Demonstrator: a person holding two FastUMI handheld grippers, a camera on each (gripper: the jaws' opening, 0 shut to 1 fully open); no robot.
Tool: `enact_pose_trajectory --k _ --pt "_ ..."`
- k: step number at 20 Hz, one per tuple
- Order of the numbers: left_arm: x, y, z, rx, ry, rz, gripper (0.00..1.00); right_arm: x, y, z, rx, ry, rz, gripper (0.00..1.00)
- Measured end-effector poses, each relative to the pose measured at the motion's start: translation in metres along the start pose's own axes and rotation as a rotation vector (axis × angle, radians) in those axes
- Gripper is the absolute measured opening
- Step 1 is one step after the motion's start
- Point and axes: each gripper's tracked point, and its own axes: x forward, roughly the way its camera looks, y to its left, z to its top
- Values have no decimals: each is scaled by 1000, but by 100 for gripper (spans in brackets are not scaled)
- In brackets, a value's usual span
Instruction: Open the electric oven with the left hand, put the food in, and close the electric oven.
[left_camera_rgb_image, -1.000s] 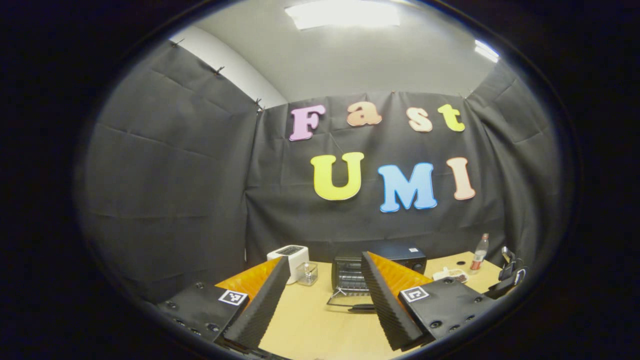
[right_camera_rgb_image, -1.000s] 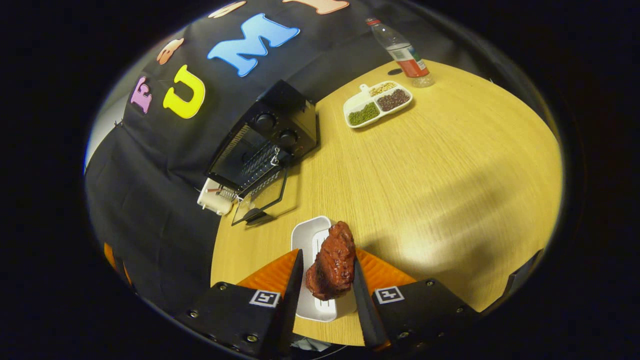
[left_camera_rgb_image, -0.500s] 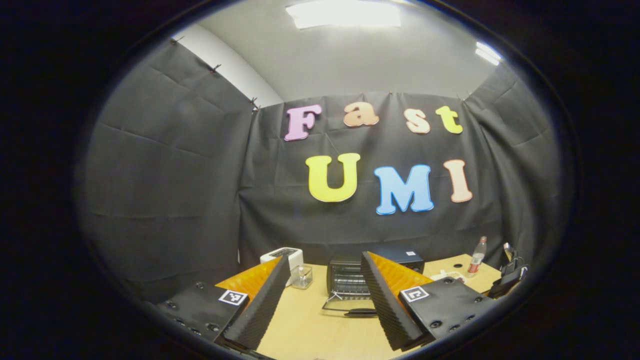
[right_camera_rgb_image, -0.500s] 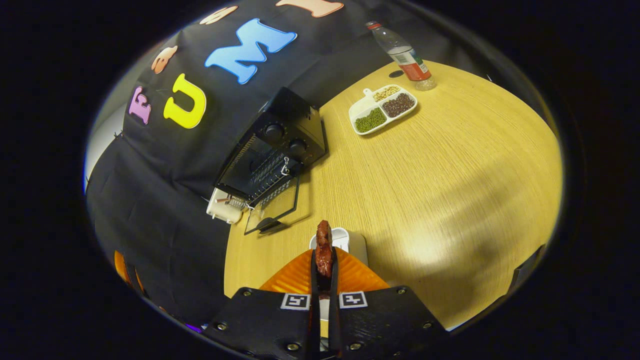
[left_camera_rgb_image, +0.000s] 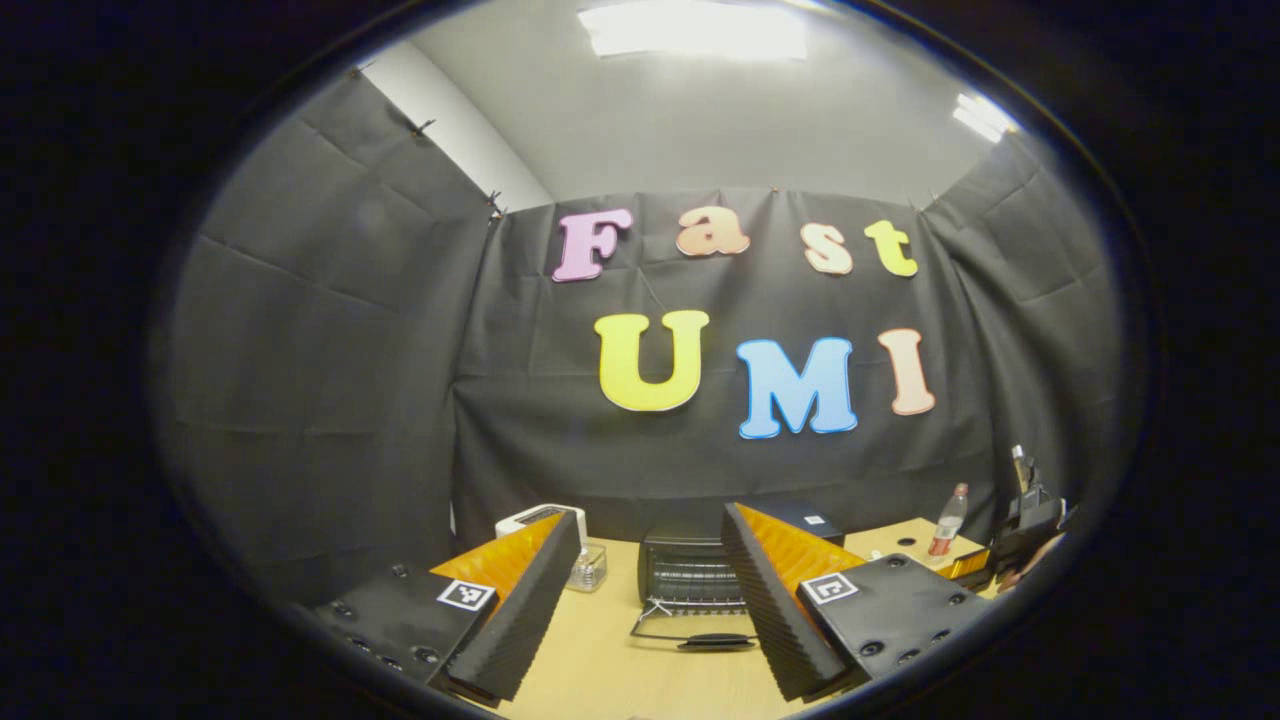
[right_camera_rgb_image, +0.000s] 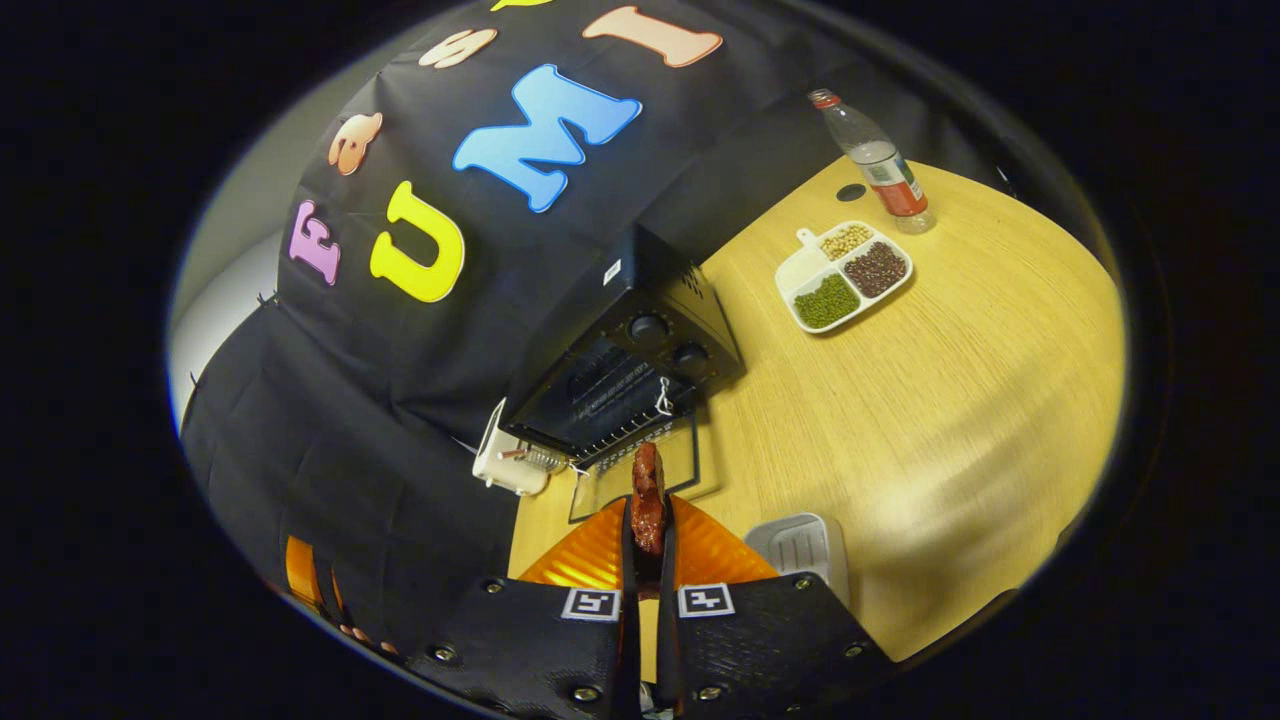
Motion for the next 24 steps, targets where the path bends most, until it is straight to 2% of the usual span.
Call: enact_pose_trajectory --k 2,3,4,11,13,14,16,17,21,22,24 --pt "9 6 -2 -8 1 -2 100 11 13 3 13 -16 16 7" --pt "15 10 -4 -8 2 -3 95 17 19 3 17 -26 18 7" --pt "20 13 -4 -8 2 -4 100 26 23 4 21 -41 24 7" --pt "53 51 -19 -2 28 5 100 80 50 1 54 -100 34 7" --pt "62 64 -25 0 39 10 100 101 56 -1 67 -107 31 7" --pt "69 70 -28 1 46 13 95 111 58 -2 70 -109 29 7" --pt "81 83 -32 5 55 15 95 130 65 -3 74 -119 33 7" --pt "86 88 -35 7 60 15 100 139 67 -3 72 -132 33 7" --pt "109 111 -45 7 73 19 100 175 69 -1 82 -162 23 7" --pt "116 115 -48 9 78 18 95 182 71 3 92 -182 25 7" --pt "126 124 -54 16 88 17 95 195 72 13 95 -235 24 7"
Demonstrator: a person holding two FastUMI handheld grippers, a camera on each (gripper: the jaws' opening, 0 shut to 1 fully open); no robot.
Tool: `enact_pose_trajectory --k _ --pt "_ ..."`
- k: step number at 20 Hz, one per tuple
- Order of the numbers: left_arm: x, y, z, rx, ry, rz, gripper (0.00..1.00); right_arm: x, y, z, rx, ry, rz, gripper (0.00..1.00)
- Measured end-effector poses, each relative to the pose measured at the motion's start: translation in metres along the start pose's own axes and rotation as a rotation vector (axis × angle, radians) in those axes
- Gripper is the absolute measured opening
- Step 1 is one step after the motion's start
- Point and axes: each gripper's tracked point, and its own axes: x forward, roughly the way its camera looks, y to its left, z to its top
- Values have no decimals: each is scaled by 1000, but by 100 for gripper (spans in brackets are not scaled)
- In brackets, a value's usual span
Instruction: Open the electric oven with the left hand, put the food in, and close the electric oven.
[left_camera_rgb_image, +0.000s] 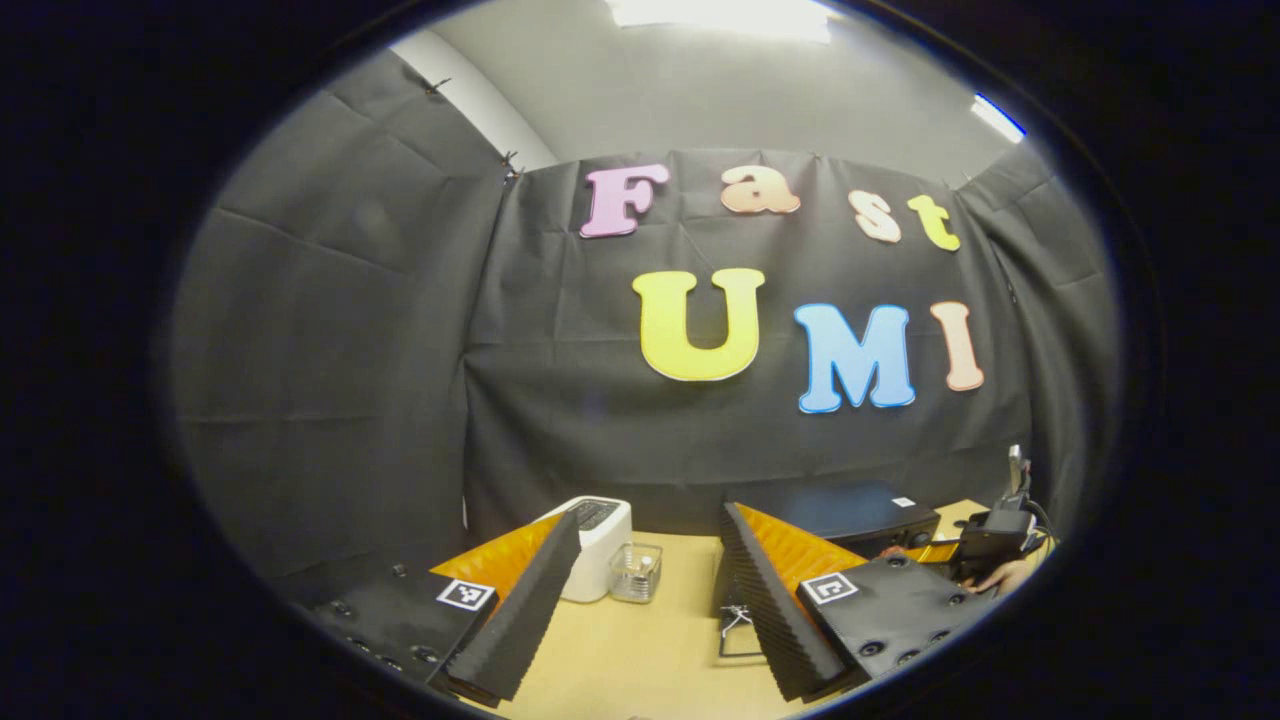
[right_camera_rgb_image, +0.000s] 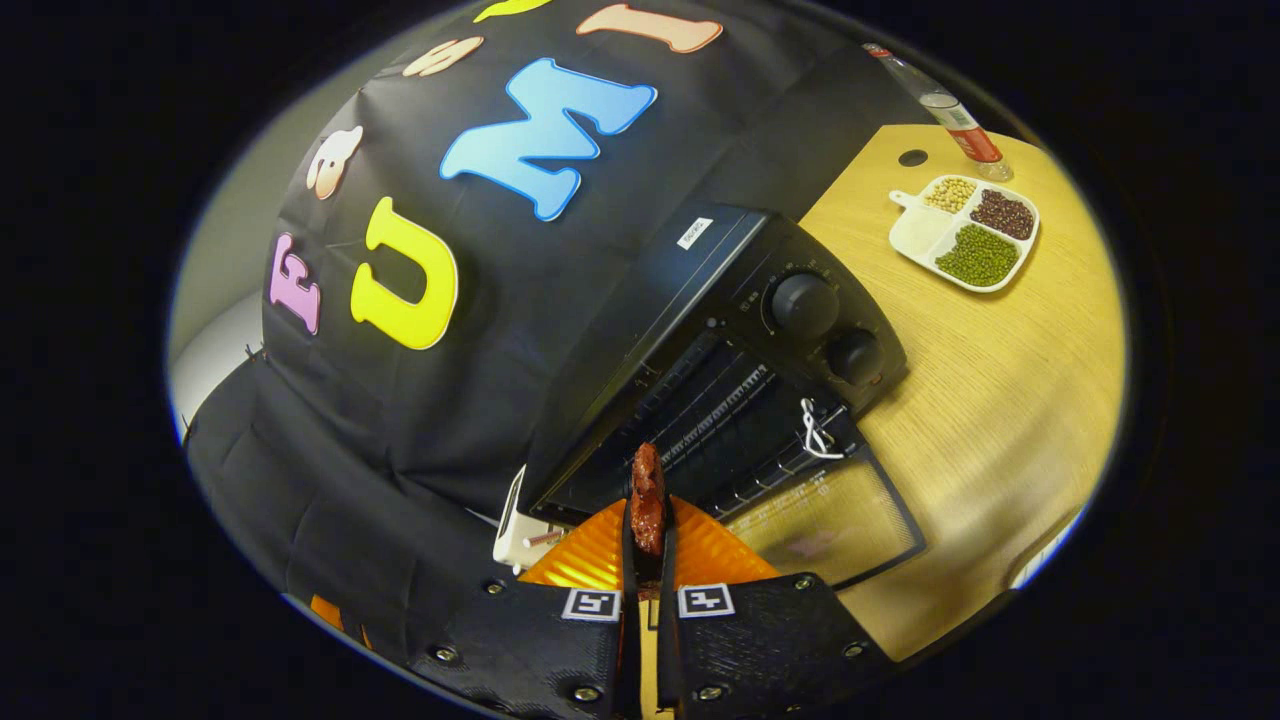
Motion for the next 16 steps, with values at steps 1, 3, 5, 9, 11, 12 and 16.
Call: enact_pose_trajectory --k 1,3,5,9,11,12,16 --pt "6 4 -2 5 7 0 100 8 -1 3 1 -25 -4 7" --pt "15 15 -6 12 17 6 95 25 -6 4 10 -63 -24 7" --pt "22 26 -8 21 26 17 95 41 -5 1 30 -65 -21 7" --pt "29 43 -17 57 49 36 99 71 -2 -4 20 -78 4 6" --pt "30 50 -19 71 56 43 100 81 -5 -6 3 -87 5 7" --pt "29 53 -20 81 60 52 100 85 -7 -8 -7 -91 4 7" --pt "30 58 -27 81 73 60 95 91 -12 -4 -71 -128 -12 8"
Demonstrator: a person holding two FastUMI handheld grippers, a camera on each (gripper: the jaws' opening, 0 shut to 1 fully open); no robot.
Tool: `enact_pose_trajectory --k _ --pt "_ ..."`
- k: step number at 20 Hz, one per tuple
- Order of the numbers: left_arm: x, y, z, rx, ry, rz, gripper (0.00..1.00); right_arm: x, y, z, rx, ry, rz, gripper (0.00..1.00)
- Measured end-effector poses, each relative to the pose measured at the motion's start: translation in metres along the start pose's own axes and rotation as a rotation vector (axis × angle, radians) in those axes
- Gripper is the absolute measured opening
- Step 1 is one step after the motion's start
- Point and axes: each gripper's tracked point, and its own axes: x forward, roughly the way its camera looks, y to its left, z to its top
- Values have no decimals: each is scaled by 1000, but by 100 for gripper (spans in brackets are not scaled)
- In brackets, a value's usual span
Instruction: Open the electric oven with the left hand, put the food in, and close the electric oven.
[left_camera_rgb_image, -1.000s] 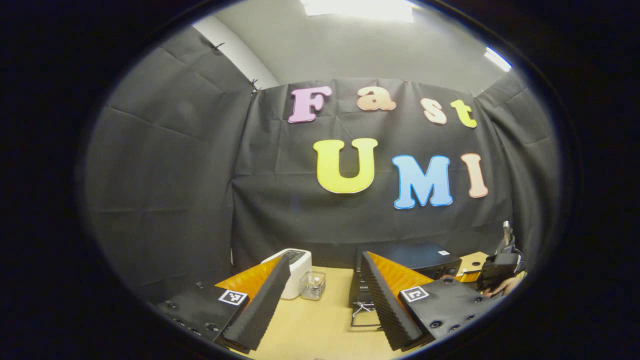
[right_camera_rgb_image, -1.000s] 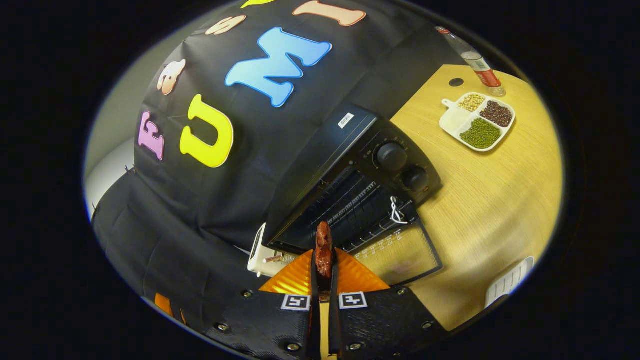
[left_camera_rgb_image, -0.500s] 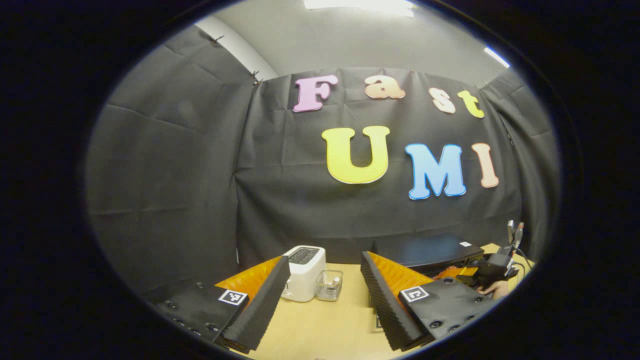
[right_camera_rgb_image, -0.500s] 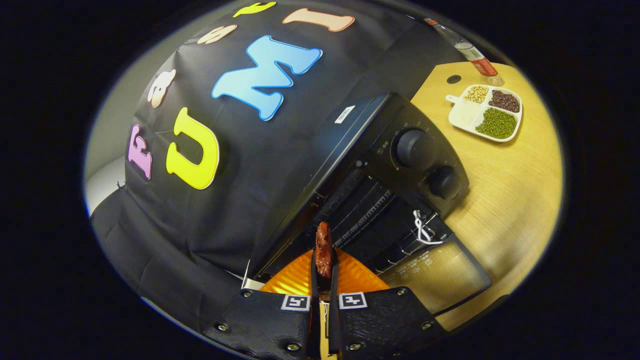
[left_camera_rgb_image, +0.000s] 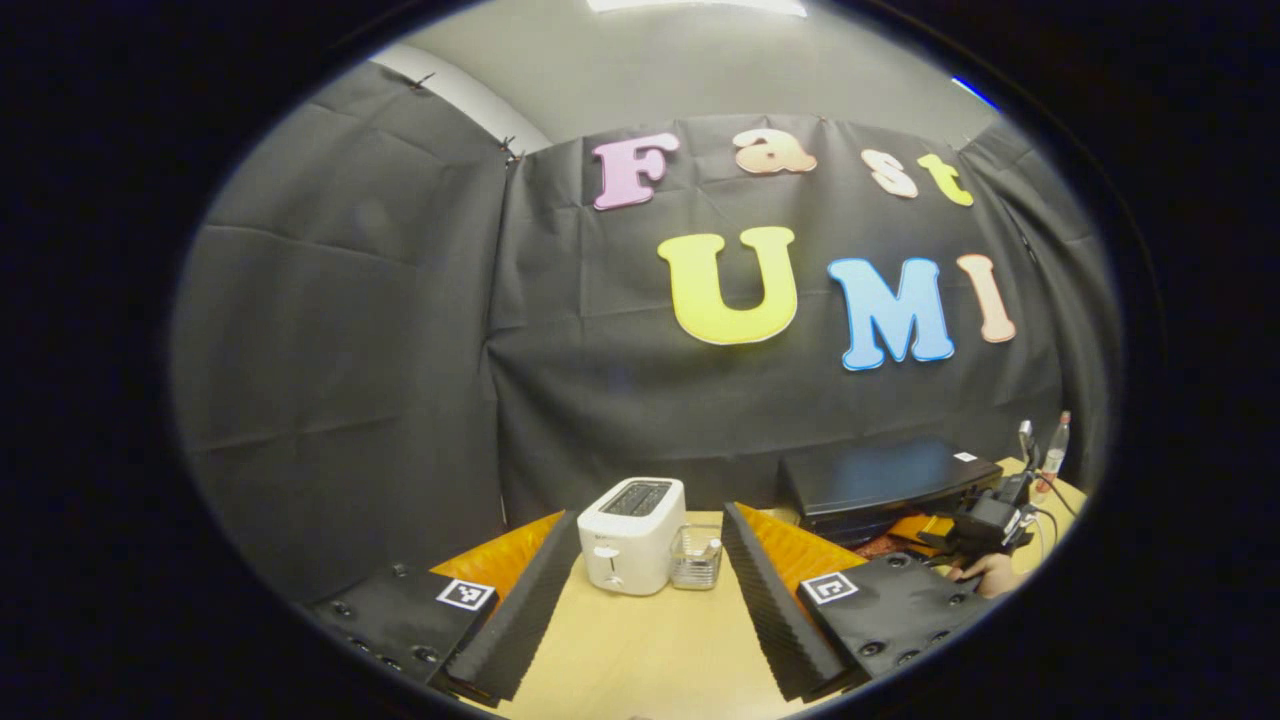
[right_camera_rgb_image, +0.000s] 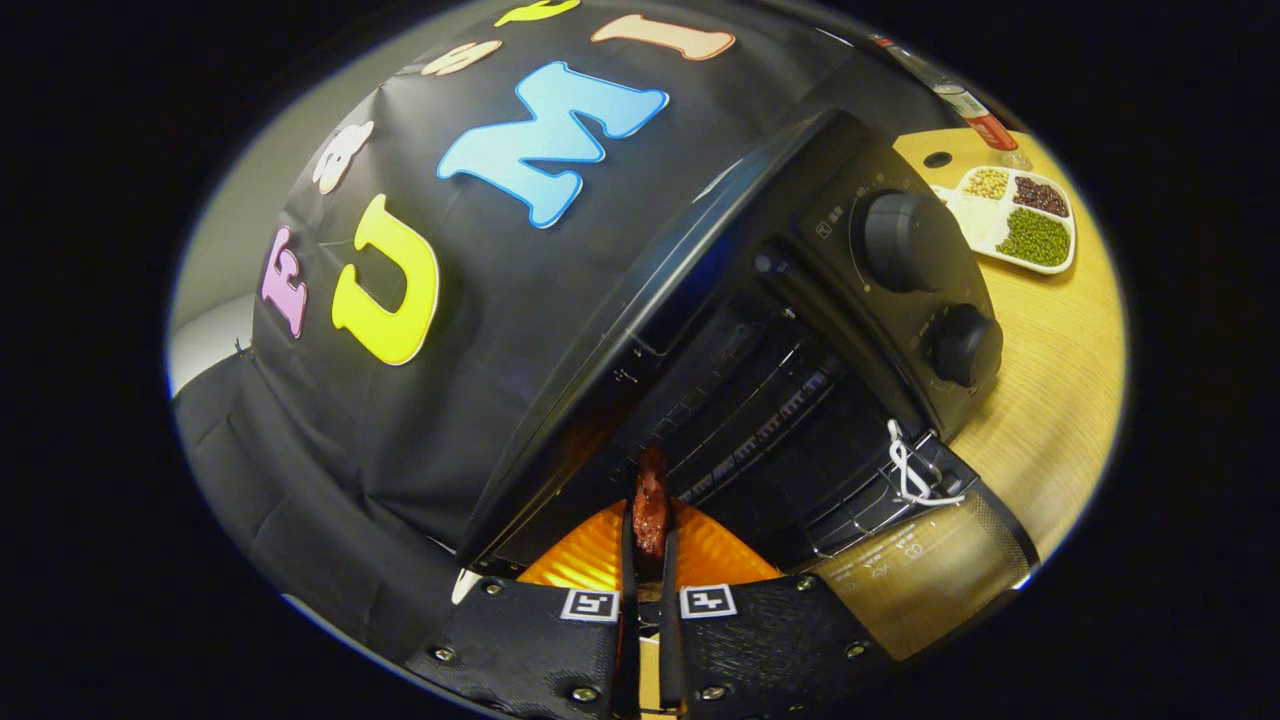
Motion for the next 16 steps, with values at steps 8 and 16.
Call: enact_pose_trajectory --k 8,16 --pt "-7 -12 -2 24 -1 -24 95 -9 -37 17 -247 -45 -166 48" --pt "-28 -39 3 10 -17 -64 100 -57 -20 59 -416 -107 -129 98"
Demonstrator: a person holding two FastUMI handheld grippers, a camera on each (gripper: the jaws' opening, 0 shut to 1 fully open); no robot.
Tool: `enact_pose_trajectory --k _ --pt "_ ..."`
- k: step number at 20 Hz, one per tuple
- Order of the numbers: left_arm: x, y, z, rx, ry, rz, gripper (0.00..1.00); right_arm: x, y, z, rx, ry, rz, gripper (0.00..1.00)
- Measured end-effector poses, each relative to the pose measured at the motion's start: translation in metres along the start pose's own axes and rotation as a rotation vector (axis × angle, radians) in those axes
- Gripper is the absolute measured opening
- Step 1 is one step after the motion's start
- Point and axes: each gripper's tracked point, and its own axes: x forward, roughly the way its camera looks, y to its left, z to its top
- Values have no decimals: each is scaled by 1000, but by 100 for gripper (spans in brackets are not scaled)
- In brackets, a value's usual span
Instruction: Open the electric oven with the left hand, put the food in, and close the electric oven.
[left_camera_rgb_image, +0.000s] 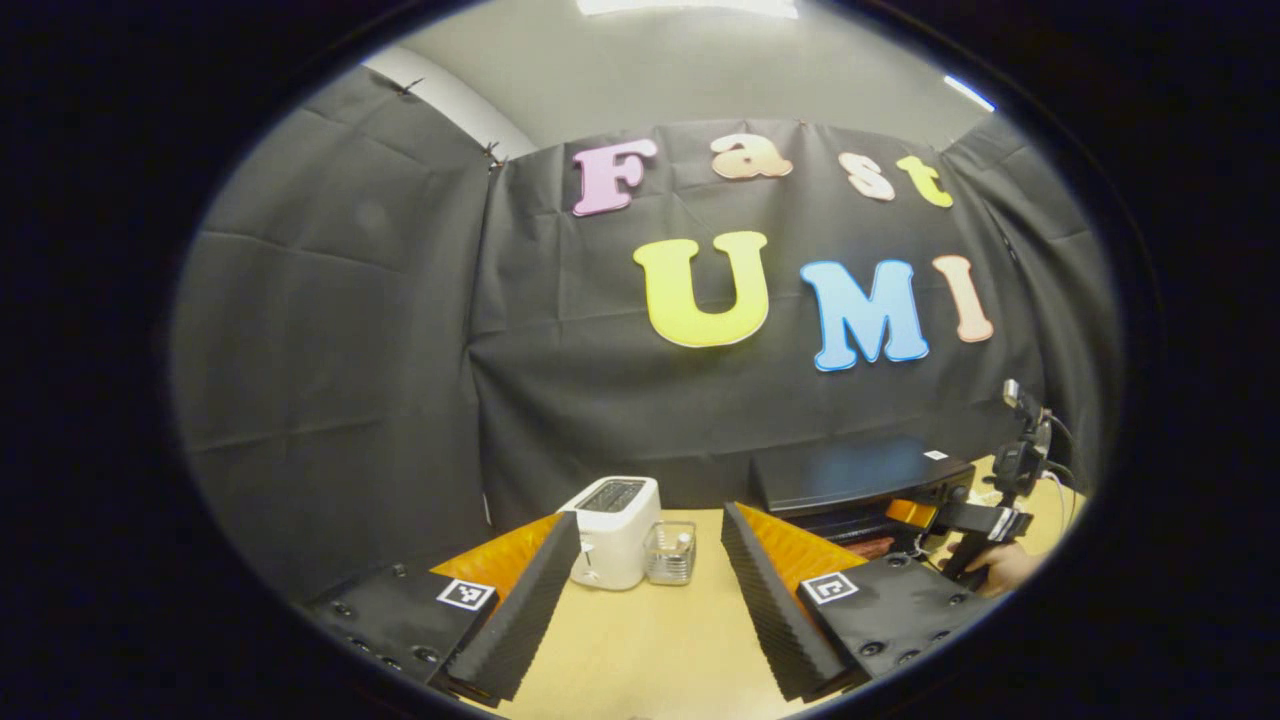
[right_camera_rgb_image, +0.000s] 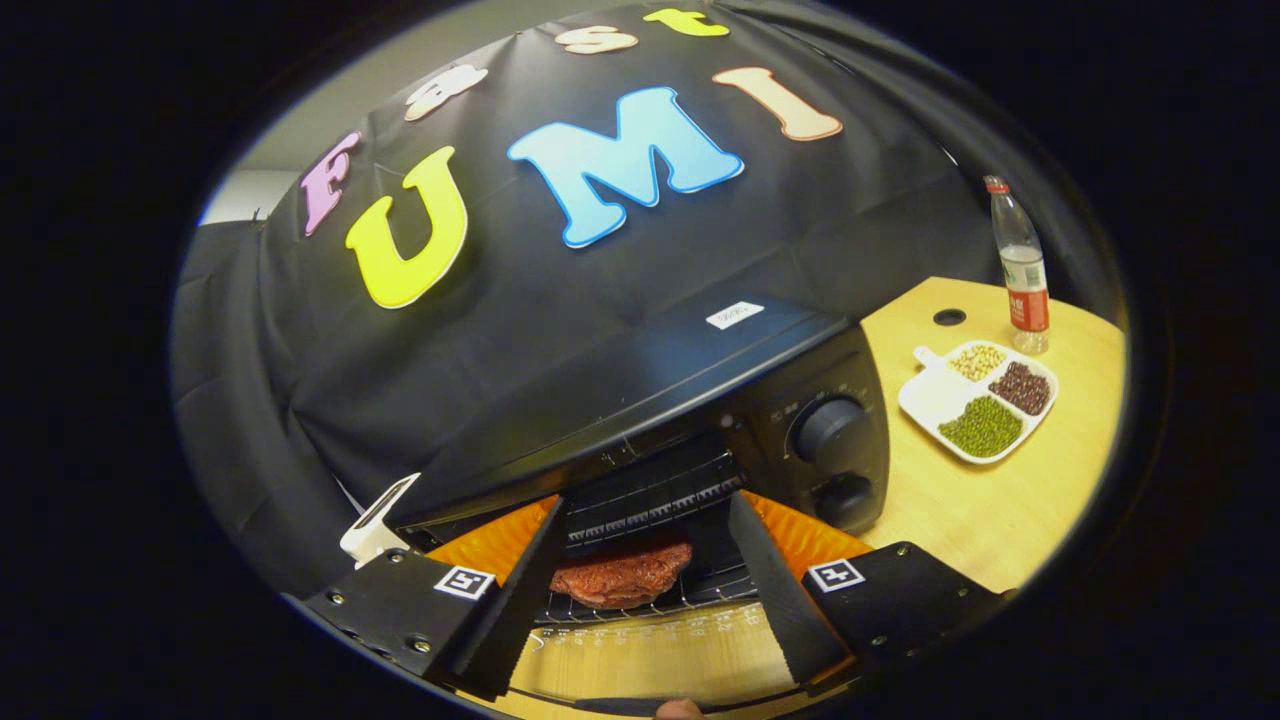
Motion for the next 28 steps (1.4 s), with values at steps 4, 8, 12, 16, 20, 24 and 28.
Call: enact_pose_trajectory --k 4,8,12,16,20,24,28 --pt "-11 -26 4 2 -18 -34 100 -42 -3 30 -95 -42 30 98" --pt "-26 -54 3 -15 -20 -71 100 -88 -8 63 -151 -97 45 98" --pt "-35 -80 -2 -29 -11 -97 95 -133 -19 95 -218 -153 37 98" --pt "-39 -104 -10 -44 3 -127 95 -174 -35 122 -288 -207 13 97" --pt "-40 -133 -30 -42 42 -168 98 -208 -51 144 -342 -250 -10 98" --pt "-38 -162 -57 -62 107 -220 90 -237 -63 161 -385 -288 -42 97" --pt "-32 -190 -94 -51 210 -269 91 -257 -71 170 -412 -308 -66 98"
